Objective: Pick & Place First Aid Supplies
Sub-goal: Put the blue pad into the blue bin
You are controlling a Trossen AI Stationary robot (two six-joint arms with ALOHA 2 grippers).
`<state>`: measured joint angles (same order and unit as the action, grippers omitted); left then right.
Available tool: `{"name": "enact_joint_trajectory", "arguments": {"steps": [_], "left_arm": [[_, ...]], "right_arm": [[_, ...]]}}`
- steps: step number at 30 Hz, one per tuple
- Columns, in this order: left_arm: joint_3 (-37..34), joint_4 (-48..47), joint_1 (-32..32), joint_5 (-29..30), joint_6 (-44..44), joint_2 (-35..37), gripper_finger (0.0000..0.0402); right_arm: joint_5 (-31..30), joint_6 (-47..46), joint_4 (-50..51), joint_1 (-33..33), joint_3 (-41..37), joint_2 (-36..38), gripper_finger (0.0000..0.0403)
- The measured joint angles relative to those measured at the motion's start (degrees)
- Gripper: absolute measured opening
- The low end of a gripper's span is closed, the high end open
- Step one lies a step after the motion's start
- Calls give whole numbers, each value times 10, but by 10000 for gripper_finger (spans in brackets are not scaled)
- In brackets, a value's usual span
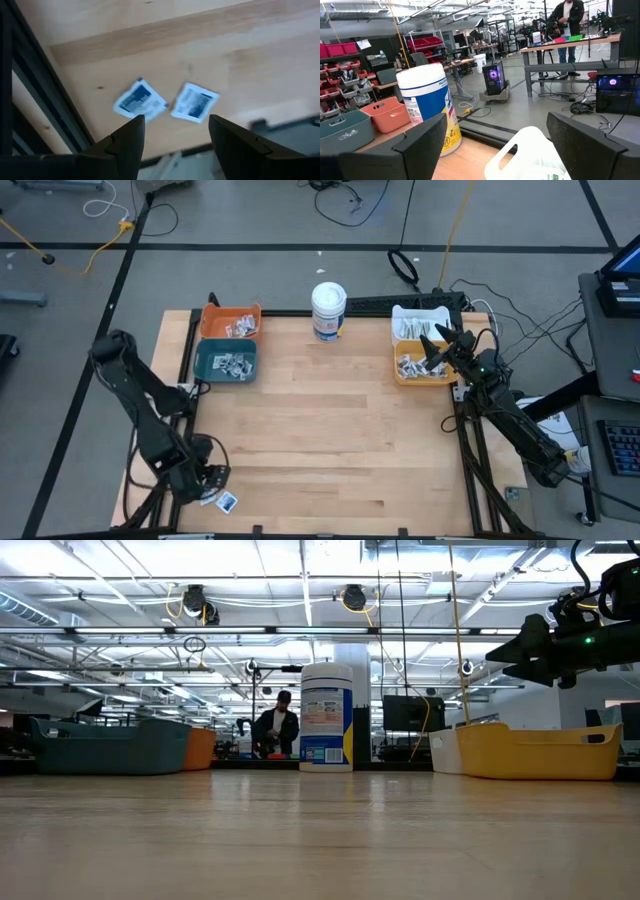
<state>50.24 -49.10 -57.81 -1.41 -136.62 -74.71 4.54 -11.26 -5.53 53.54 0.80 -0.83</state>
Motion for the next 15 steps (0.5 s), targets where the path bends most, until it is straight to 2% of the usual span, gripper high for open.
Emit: {"name": "enact_joint_trajectory", "arguments": {"steps": [4,9,15], "left_arm": [[0,2,-1,-4,0,-42,223],[0,20,1,-42,14,-96,223],[0,94,-3,-64,26,-161,223]], "right_arm": [[0,0,0,0,0,0,337],[0,0,0,0,0,0,337],[0,0,0,0,0,0,337]]}}
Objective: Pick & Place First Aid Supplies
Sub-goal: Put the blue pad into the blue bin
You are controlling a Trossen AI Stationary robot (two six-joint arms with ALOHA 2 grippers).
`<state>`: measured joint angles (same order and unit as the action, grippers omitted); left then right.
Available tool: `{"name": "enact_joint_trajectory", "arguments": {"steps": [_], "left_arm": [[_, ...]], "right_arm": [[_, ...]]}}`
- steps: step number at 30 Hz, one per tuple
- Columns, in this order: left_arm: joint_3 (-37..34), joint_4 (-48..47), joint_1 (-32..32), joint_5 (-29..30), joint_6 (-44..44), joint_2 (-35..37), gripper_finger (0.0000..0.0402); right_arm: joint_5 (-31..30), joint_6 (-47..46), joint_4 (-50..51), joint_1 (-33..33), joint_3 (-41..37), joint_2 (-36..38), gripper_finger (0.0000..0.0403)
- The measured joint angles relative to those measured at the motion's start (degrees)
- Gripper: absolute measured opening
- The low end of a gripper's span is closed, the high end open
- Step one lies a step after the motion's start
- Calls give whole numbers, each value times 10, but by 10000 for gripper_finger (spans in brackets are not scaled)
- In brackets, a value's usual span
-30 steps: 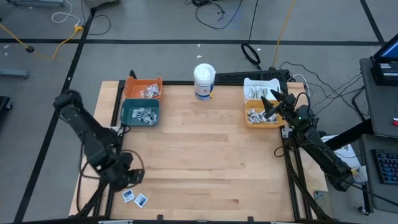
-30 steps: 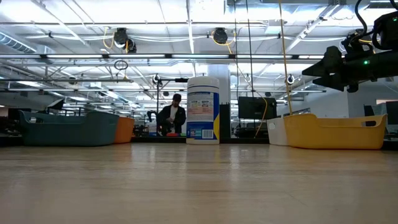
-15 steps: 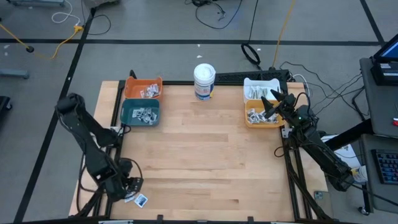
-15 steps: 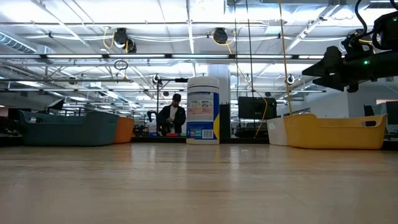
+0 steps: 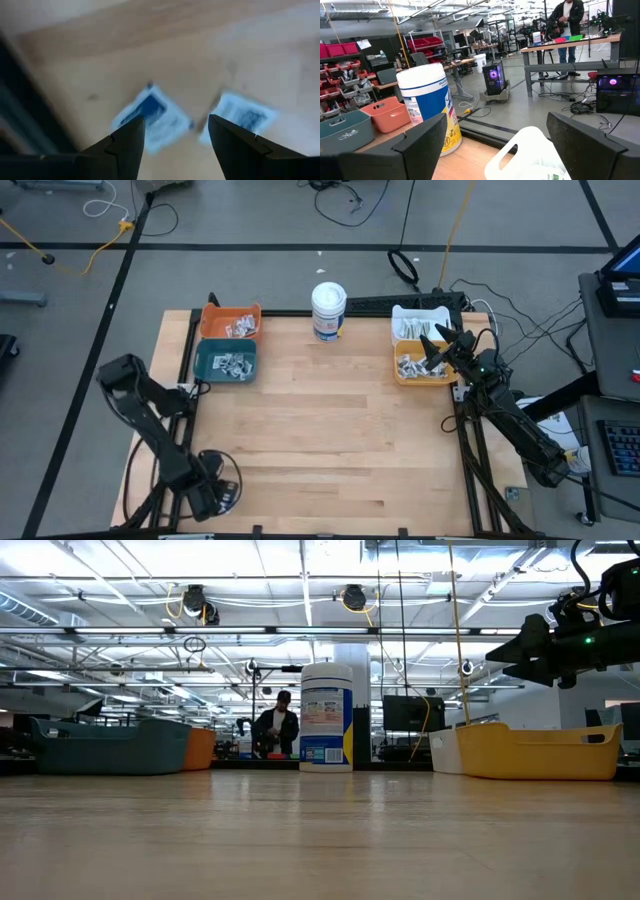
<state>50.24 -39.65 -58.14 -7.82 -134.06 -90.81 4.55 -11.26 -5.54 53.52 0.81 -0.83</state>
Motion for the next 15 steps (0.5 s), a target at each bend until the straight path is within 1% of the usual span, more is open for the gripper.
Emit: {"name": "enact_joint_trajectory", "arguments": {"steps": [5,11,13,15], "left_arm": [[2,53,-9,-7,0,-48,223],[2,55,-11,-8,1,-58,222],[2,55,-11,-7,1,-58,215],[2,54,-12,-6,4,-58,196]], "right_arm": [[0,0,-1,0,0,0,337],[0,0,0,0,0,0,337],[0,0,0,0,0,0,337],[0,0,0,0,0,0,337]]}}
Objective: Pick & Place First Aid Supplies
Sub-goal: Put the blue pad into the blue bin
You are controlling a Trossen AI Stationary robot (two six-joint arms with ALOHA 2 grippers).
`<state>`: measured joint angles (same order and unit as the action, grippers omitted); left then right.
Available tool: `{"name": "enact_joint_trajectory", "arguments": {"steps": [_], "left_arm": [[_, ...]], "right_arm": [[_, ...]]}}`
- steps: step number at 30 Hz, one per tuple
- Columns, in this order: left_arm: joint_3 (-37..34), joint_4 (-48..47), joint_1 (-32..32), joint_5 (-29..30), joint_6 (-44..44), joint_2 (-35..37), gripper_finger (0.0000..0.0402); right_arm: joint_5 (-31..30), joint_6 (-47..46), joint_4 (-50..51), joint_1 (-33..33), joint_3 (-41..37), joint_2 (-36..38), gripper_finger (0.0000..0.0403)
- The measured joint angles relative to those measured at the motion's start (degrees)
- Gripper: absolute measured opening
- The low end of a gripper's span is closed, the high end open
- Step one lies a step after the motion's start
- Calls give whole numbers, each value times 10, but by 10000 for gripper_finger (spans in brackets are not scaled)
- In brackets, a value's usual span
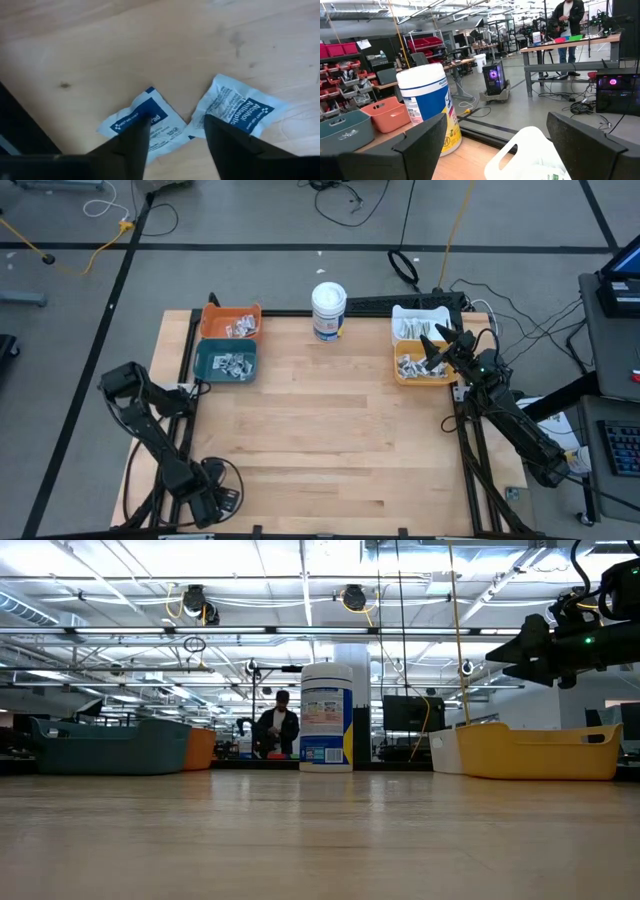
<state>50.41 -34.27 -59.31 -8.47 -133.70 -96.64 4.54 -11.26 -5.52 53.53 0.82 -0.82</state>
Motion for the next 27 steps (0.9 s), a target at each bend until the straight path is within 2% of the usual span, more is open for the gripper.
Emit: {"name": "enact_joint_trajectory", "arguments": {"steps": [9,14,19,27], "left_arm": [[-1,1,2,3,1,-1,61],[-1,10,7,5,8,-1,20],[-2,12,11,5,10,-1,14],[-3,-13,13,8,1,18,64]], "right_arm": [[0,0,0,0,0,0,337],[0,0,0,0,0,0,337],[0,0,0,0,0,0,337],[0,0,0,0,0,0,337]]}}
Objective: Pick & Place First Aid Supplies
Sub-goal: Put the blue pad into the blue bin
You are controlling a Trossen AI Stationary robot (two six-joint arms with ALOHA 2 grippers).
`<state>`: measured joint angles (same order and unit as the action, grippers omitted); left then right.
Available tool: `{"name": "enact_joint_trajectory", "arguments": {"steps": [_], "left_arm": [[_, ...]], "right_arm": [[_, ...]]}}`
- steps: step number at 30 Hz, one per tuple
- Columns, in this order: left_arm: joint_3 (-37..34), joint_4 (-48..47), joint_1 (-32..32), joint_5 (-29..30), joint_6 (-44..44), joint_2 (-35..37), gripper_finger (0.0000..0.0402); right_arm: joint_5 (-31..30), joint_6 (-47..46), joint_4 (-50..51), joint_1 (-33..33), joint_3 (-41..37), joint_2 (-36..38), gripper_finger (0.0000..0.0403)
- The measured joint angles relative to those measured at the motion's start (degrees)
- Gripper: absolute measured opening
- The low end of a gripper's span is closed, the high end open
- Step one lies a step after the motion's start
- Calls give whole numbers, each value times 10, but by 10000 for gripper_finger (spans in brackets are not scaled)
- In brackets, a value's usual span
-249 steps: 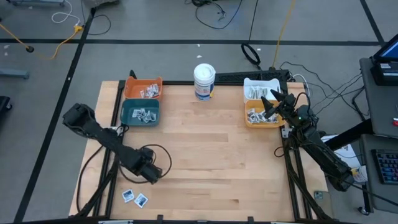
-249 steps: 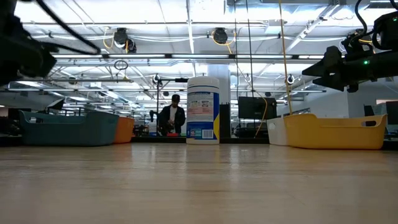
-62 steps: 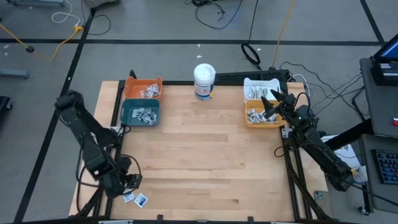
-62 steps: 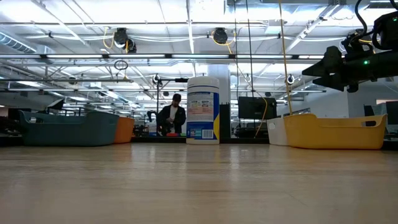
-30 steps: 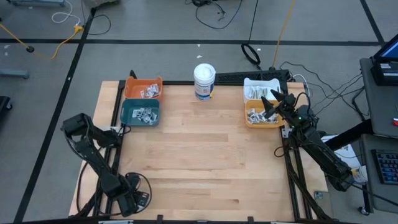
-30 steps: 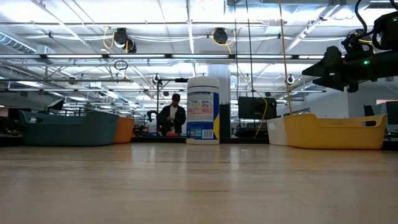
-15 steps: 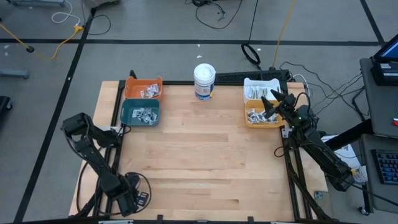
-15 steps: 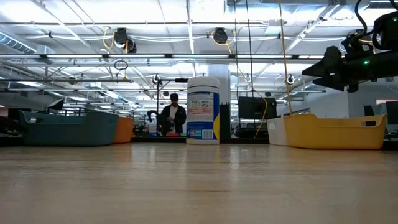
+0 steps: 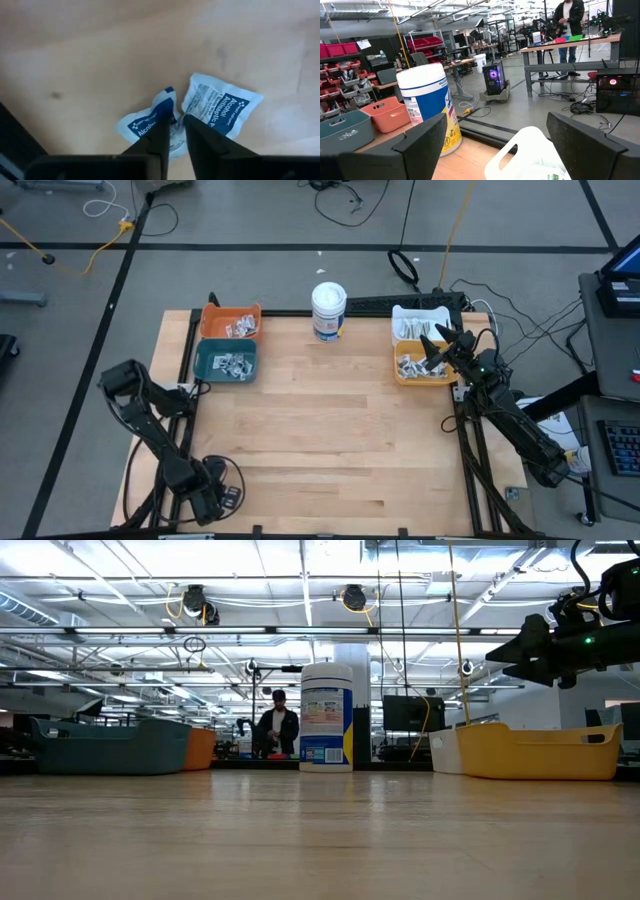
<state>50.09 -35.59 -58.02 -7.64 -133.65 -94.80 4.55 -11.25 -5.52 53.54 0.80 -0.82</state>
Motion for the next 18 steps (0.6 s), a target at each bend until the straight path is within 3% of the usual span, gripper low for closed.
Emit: {"name": "enact_joint_trajectory", "arguments": {"steps": [9,18], "left_arm": [[-1,-32,26,-2,32,10,133],[25,-69,82,13,122,11,140]], "right_arm": [[0,0,0,0,0,0,337],[0,0,0,0,0,0,337]]}}
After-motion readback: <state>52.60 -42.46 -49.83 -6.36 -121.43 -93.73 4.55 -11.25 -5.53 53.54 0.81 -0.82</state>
